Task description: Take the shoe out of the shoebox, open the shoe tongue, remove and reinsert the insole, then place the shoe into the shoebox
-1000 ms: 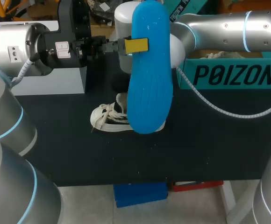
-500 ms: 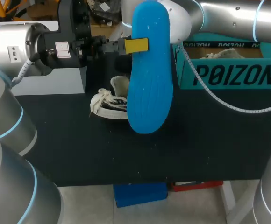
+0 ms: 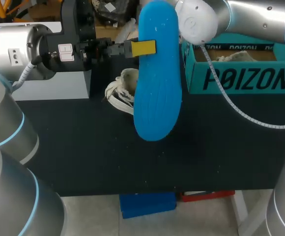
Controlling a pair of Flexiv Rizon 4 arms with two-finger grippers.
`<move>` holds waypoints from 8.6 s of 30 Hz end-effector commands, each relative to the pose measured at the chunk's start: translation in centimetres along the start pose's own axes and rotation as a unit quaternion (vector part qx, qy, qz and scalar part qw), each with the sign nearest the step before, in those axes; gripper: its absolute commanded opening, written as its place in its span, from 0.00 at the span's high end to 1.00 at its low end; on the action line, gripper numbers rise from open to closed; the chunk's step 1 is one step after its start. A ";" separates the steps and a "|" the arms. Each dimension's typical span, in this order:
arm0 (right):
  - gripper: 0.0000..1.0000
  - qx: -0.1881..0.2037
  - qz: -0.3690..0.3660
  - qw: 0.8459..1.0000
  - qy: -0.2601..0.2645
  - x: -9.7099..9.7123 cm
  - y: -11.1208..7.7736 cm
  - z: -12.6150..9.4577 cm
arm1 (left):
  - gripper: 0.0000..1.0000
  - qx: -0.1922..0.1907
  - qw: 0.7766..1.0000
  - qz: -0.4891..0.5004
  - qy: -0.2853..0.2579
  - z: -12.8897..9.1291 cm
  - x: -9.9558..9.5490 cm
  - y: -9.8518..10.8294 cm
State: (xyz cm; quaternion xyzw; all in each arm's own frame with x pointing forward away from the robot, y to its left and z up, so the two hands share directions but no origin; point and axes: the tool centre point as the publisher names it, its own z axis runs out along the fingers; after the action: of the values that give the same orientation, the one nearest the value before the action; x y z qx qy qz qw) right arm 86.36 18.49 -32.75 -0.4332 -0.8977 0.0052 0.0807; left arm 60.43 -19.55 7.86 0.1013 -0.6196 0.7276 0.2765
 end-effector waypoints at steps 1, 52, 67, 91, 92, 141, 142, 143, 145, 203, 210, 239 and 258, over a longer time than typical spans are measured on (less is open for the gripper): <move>1.00 -0.077 0.279 0.957 -0.028 -0.1 -0.8 0.2 | 1.00 0.000 1.000 0.000 -0.001 0.0 0.0 0.2; 0.00 -0.107 0.343 0.933 -0.025 0.2 -1.7 4.7 | 1.00 0.000 1.000 0.000 -0.001 0.0 0.0 0.2; 0.00 -0.263 0.135 0.930 0.220 3.8 -1.0 -2.0 | 1.00 0.000 1.000 0.000 -0.001 0.0 0.0 0.2; 0.00 -0.396 0.145 0.824 0.379 3.9 -2.5 -5.2 | 1.00 0.000 1.000 0.000 -0.001 0.0 0.0 0.2; 0.00 -0.400 0.144 0.819 0.386 4.0 -2.5 -5.5 | 1.00 0.000 1.000 0.000 -0.001 0.0 0.0 0.2; 0.00 -0.304 0.239 0.790 0.476 2.3 -3.4 -8.1 | 1.00 0.004 0.998 0.058 0.008 0.1 -0.2 1.2; 0.00 -0.304 0.239 0.790 0.476 2.3 -3.4 -8.1 | 1.00 -0.009 0.997 0.082 -0.006 0.1 -0.5 1.8; 0.00 -0.304 0.239 0.790 0.476 2.3 -3.4 -8.1 | 1.00 -0.014 0.995 0.097 -0.004 0.0 -0.9 2.5; 0.00 -0.304 0.239 0.790 0.476 2.3 -3.4 -8.1 | 1.00 -0.014 0.994 0.112 -0.005 0.0 -1.8 3.7; 0.00 -0.304 0.239 0.790 0.476 2.3 -3.4 -8.1 | 1.00 -0.119 0.871 0.475 -0.048 -2.6 -8.1 18.5; 0.00 -0.304 0.239 0.790 0.476 2.3 -3.4 -8.1 | 1.00 -0.104 0.738 0.667 -0.018 -3.8 -8.0 22.1; 0.00 -0.304 0.239 0.790 0.476 2.3 -3.4 -8.1 | 1.00 -0.177 0.547 0.817 -0.047 -5.7 -12.9 26.9; 0.00 -0.304 0.239 0.790 0.476 2.3 -3.4 -8.1 | 1.00 -0.167 0.441 0.882 -0.010 -9.0 -22.1 27.5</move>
State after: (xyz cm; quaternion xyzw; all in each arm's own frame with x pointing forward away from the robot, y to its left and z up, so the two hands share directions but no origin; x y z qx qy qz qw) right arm 83.61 17.61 -24.05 -0.5835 -0.5695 -0.4543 0.3590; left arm 63.11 -18.25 -27.57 -0.5326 -0.4964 0.4496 -0.5174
